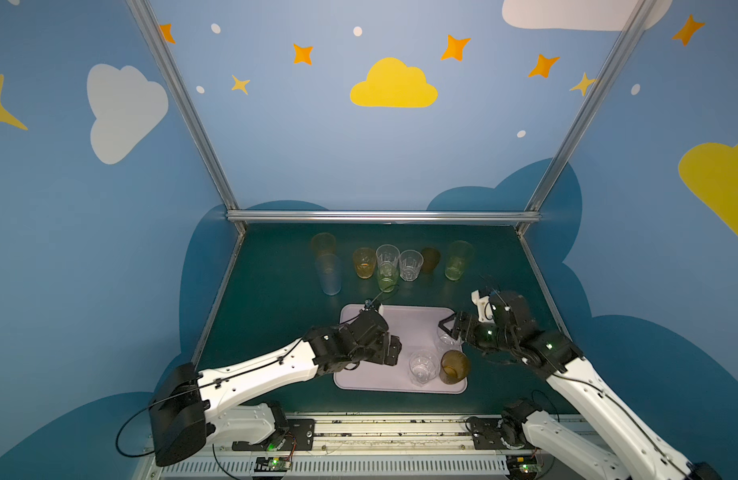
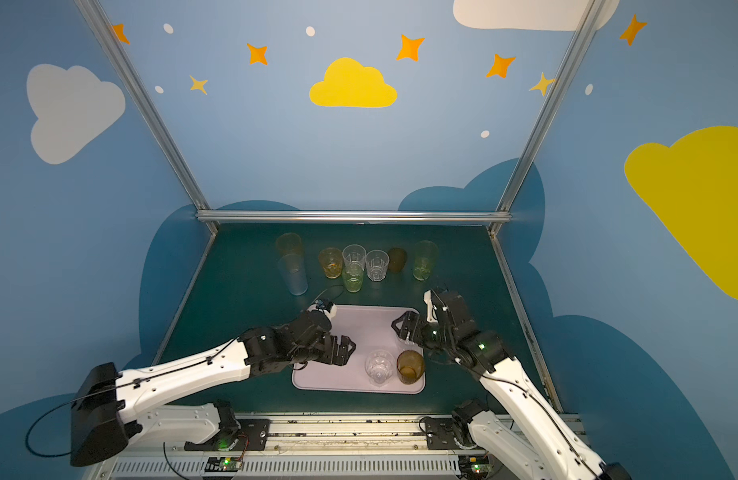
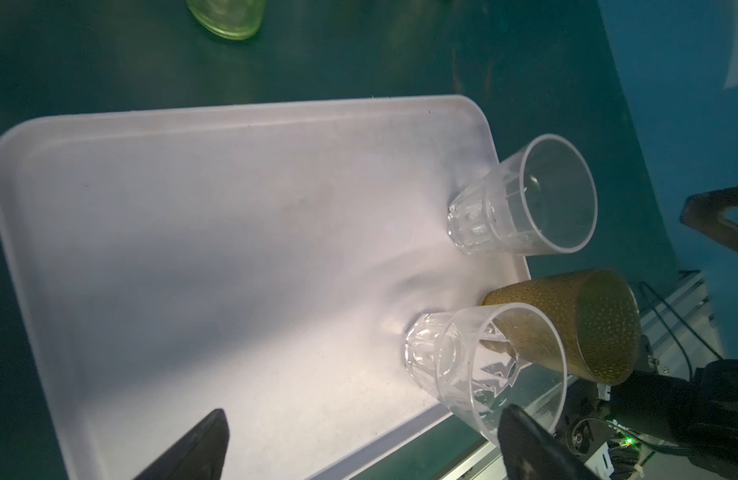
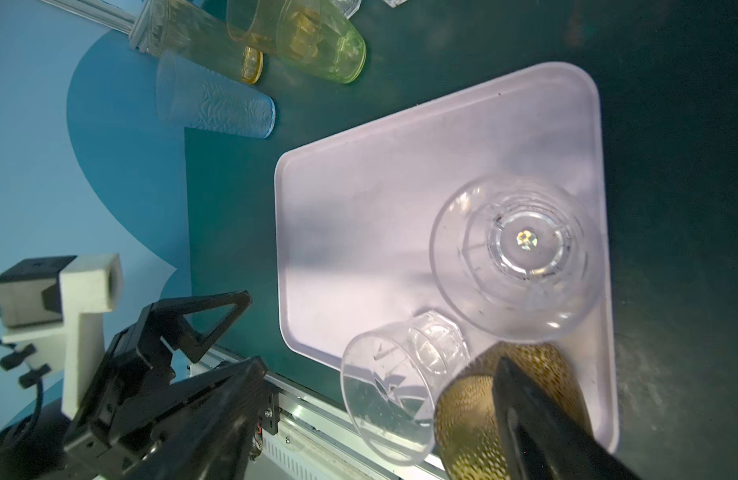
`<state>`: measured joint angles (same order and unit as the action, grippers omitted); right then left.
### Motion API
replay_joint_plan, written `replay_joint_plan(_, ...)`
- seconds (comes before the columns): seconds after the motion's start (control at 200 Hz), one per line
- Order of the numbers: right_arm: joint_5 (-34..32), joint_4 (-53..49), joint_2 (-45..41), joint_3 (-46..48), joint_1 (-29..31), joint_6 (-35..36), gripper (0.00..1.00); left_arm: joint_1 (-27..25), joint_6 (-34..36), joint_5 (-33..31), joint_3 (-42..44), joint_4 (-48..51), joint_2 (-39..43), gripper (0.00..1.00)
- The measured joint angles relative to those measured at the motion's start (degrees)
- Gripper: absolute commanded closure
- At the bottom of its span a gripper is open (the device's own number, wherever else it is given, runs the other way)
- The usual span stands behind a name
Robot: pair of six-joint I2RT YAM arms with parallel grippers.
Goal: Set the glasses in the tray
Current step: 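Withdraw the left gripper from the tray while the right gripper reaches to the glass cluster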
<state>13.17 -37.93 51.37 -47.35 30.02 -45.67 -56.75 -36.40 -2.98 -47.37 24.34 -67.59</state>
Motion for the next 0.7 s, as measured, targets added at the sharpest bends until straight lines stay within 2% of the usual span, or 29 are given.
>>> replay_joint_plan(0.391, 1.68, 8.72, 27.39, -16.31, -0.02, 2.69, 0.17, 11.13, -2.49, 0.35, 17.35, 0.24, 29.38, 0.00)
replay_joint_plan(0.546, 1.88, 10.60, 36.89, -23.06, -0.04, 3.10, 0.27, 13.51, -3.08, 1.11, 18.95, 1.81, 34.32, 0.00)
replay_joint_plan(0.641, 1.79, 11.45, 41.11, -26.16, -0.04, 3.06, 0.46, 14.29, -3.08, 1.90, 19.04, 2.14, 34.56, 0.00)
replay_joint_plan(0.701, 1.55, 11.85, 43.19, -27.52, -0.04, 3.06, 0.50, 14.60, -3.08, 2.58, 19.10, 2.19, 34.40, 0.00)
